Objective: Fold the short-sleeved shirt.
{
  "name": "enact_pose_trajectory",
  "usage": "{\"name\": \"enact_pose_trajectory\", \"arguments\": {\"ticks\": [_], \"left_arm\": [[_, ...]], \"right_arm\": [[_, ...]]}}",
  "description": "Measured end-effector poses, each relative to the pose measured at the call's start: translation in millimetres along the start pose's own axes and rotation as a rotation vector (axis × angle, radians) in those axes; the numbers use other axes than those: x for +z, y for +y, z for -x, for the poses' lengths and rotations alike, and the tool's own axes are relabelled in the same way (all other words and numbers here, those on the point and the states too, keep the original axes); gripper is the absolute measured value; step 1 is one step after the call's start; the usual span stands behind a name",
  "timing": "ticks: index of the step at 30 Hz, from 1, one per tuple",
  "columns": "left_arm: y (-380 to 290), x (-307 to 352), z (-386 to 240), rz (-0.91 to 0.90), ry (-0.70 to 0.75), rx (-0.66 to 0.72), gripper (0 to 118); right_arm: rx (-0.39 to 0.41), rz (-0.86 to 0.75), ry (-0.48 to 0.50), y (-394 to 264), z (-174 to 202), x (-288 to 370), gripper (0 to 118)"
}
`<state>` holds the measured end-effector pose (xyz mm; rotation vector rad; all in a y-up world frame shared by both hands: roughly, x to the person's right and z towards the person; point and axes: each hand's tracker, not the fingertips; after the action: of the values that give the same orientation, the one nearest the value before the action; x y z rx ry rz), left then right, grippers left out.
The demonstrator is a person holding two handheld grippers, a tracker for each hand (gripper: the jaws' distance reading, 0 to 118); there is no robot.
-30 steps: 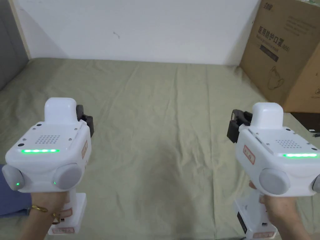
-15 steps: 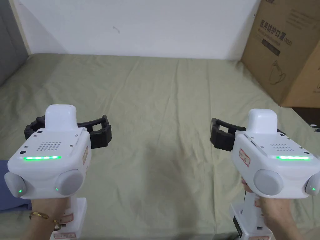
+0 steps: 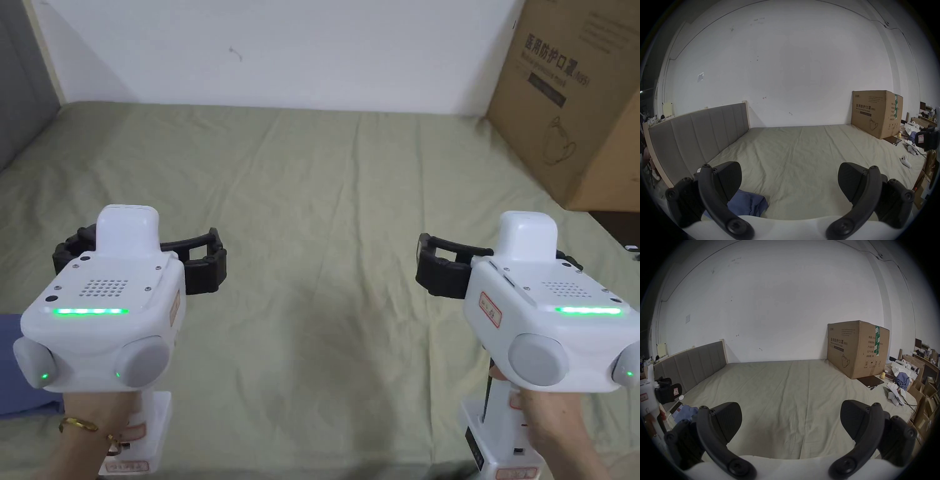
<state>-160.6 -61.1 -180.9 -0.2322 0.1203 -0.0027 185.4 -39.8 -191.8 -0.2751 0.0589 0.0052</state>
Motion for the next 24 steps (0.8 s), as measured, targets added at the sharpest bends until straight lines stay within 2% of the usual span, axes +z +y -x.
{"name": "enact_pose_trajectory", "arguments": {"ticks": [24], "left_arm": [[-4.8,0.8,-2.0,0.022,-0.015,-0.005,116]], "right_arm": [[0.002,0.005,0.017,-4.7,5.3,1.9,118]]}}
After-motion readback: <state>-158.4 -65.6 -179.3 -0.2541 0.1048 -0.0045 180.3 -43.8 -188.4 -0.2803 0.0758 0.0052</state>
